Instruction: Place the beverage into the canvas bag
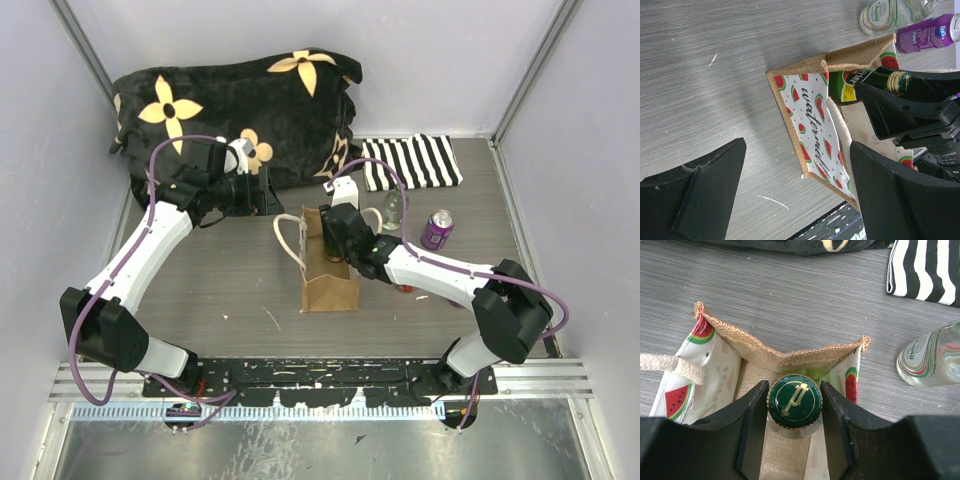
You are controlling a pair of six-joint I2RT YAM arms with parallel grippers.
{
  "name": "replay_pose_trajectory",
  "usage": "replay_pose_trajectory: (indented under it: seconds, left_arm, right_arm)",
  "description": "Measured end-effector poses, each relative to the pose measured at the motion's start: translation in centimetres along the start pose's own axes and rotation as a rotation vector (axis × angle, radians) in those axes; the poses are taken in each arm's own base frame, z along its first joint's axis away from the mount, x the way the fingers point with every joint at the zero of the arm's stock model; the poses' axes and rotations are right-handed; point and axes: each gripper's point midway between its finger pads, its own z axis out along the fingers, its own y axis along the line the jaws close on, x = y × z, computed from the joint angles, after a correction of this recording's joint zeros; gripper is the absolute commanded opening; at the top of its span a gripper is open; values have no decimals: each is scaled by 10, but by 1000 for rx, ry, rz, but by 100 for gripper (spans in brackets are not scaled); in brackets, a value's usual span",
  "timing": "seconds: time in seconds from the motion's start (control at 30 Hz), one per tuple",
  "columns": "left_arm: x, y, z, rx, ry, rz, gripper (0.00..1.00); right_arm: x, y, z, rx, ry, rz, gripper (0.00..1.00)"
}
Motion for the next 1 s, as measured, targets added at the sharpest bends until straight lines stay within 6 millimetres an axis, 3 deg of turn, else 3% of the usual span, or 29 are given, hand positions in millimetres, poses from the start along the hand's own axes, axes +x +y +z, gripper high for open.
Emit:
replay_pose_trajectory:
  seconds: [0.43, 0.8, 0.9, 1.0]
  left_arm:
    - [0, 0, 0, 0, 0, 0, 92]
    - [0, -1, 0, 4, 0, 0, 92]
    - [0, -1, 0, 4, 0, 0, 92]
    - [0, 0, 1, 4, 0, 0, 92]
  right_arm:
    - [1, 4, 0, -31, 5, -21, 55]
    - [-27, 13, -2, -64, -66, 21, 62]
    - [-43, 14, -4, -60, -93, 34, 63]
    - [-82, 10, -7, -48, -138, 60, 63]
